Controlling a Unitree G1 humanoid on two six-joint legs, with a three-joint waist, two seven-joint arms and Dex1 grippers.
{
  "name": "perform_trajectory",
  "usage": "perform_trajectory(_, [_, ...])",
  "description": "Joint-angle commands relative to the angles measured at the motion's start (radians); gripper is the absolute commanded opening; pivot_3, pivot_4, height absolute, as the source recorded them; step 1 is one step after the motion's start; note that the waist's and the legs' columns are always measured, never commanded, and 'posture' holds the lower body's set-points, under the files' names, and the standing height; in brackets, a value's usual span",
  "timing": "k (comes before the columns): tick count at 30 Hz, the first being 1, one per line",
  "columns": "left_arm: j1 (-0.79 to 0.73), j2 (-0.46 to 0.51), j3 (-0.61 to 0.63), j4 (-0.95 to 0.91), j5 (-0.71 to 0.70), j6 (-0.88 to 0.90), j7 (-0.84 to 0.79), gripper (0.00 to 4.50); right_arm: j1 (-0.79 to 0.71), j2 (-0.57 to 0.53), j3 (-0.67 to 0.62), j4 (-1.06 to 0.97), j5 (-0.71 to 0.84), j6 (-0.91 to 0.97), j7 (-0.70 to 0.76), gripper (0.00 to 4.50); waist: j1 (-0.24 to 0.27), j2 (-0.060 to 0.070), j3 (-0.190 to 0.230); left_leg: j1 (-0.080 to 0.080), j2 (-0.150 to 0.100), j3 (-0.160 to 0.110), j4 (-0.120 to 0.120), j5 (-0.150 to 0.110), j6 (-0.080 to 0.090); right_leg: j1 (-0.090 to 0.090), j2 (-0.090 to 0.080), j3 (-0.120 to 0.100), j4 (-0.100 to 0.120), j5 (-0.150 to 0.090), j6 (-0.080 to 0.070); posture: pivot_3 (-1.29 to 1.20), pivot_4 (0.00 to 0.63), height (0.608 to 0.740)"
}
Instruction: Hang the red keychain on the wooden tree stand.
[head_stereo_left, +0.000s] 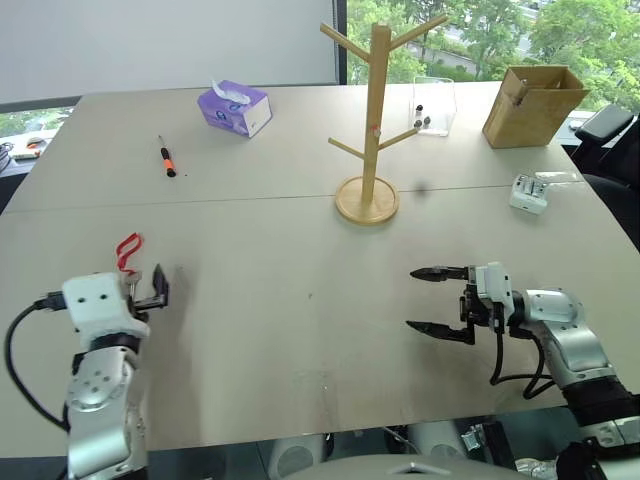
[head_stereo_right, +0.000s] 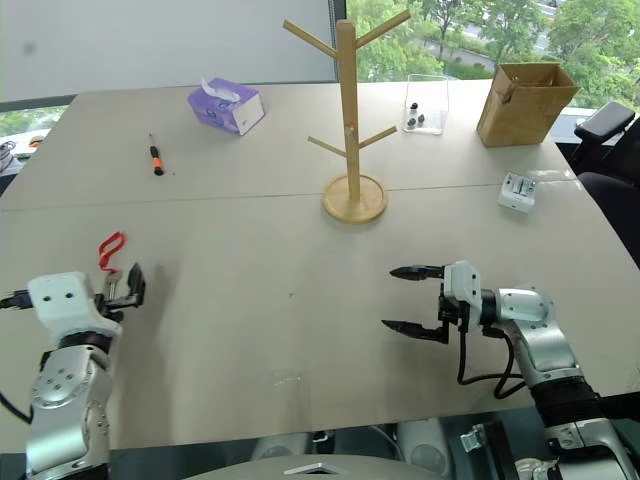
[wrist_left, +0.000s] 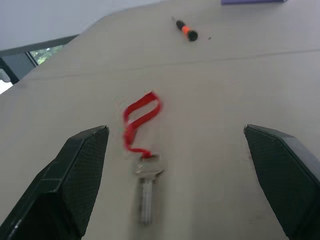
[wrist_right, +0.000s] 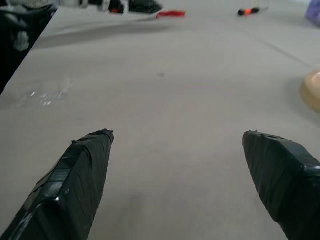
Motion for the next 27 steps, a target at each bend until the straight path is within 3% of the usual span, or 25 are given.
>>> perform_trajectory(1, [-0.018, 0.042, 0.036, 0.061, -0.012, -0.026, -0.025, 4.5, 0.009, 0.023, -0.026, -0.012, 0.007, -0.045, -0.03, 4.44, 0.0, 0.0, 0.0, 0.0, 0.0, 0.0, 0.0, 0.0, 0.0, 0.0, 0.0, 0.0, 0.0, 0.0, 0.0, 0.0, 0.15, 0.74])
perform_trajectory(15, [-0.244, 0.166, 0.029, 0.377, -0.046, -0.045, -0.103, 4.5, 0.047, 0.071, -0.052, -0.026, 0.005, -0.072, -0.139, 4.44, 0.013, -0.002, -0.001, 0.0, 0.0, -0.001, 0.0, 0.0, -0.001, 0.0, -0.003, -0.004, 0.001, 0.001, 0.0, 0.0, 0.15, 0.74])
perform_trajectory(27, [-0.352, 0.182, 0.051, 0.507, -0.156, 0.012, -0.145, 4.5, 0.053, 0.063, -0.06, -0.034, -0.003, -0.072, -0.185, 4.44, 0.013, -0.002, -0.001, 0.0, -0.001, 0.0, 0.0, 0.0, -0.001, 0.001, -0.003, -0.004, 0.001, 0.002, 0.004, 0.0, 0.15, 0.74])
